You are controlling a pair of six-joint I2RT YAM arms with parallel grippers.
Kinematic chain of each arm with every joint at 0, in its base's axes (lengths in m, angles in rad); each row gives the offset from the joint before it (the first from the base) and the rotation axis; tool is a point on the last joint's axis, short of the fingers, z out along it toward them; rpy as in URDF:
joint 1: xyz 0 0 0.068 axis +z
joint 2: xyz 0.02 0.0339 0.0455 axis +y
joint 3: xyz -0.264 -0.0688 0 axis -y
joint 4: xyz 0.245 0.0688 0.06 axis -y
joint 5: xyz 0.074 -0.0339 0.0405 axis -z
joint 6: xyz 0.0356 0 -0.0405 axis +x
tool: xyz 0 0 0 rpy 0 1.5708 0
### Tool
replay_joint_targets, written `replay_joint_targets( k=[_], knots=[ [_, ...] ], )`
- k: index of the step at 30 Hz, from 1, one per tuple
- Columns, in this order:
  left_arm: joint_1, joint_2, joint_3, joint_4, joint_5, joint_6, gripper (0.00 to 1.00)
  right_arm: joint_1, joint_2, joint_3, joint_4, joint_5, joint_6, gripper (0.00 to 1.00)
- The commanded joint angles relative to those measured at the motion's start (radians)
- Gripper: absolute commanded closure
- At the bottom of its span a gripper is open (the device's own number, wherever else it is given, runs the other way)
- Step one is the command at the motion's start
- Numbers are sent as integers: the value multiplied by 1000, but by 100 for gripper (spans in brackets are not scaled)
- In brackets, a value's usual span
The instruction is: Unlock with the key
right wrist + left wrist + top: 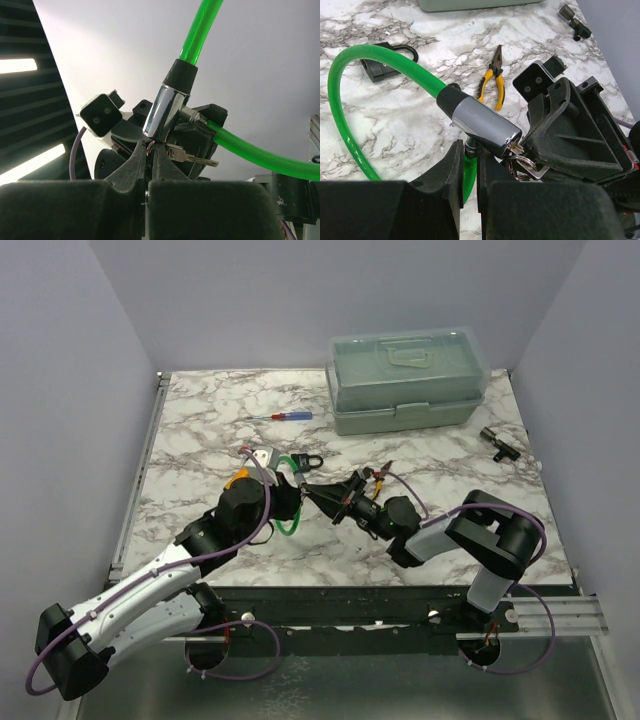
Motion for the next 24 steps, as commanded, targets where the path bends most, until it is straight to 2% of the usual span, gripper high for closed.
replay_joint_targets(
  k=[1, 11, 19, 24],
  knots=[
    [-24, -9, -20, -169, 43, -103, 100, -10, -7, -20, 269, 27, -57, 100],
    [-24, 36, -16, -264, 38, -67, 100, -50, -8, -57, 266, -114, -128, 100],
    [-23, 93, 37, -291, 32, 26, 100, -87, -14, -136, 262, -296, -212, 100],
    [-24, 122, 70, -307, 26, 87, 100, -101, -70, -190, 154, -361, -301, 86]
  ],
)
